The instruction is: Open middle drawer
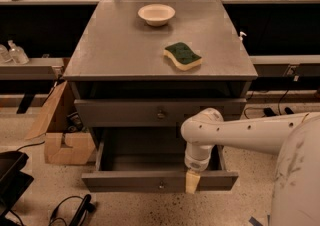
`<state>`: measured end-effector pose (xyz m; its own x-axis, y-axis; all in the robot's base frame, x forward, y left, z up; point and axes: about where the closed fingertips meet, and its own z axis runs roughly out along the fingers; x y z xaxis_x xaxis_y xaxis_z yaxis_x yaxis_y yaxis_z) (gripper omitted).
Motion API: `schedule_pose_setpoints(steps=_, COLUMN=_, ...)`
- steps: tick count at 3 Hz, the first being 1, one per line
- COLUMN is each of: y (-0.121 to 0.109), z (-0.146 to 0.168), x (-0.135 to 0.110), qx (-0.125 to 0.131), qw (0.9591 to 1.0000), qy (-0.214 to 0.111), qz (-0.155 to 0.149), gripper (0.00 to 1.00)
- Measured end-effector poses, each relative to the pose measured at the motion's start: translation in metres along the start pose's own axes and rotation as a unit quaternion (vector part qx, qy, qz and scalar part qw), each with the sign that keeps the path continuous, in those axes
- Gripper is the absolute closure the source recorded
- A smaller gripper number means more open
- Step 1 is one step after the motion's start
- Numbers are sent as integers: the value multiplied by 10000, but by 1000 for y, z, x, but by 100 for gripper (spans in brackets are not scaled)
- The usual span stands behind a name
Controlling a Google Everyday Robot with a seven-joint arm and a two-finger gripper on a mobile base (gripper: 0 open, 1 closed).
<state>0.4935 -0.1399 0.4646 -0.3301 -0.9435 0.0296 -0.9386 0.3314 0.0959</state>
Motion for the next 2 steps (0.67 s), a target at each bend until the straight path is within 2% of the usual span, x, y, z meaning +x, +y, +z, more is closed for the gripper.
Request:
schedule_pose_setpoints(steps=1, y=-13, z=-8, x=0, qx=201, qw=9998, qy=-63, qz=-31, gripper=50)
schedule_pose_setpoints(steps=2, y=-28, z=-6, x=11, qx=556, qw=9980, qy=-292, qz=-65, gripper=81)
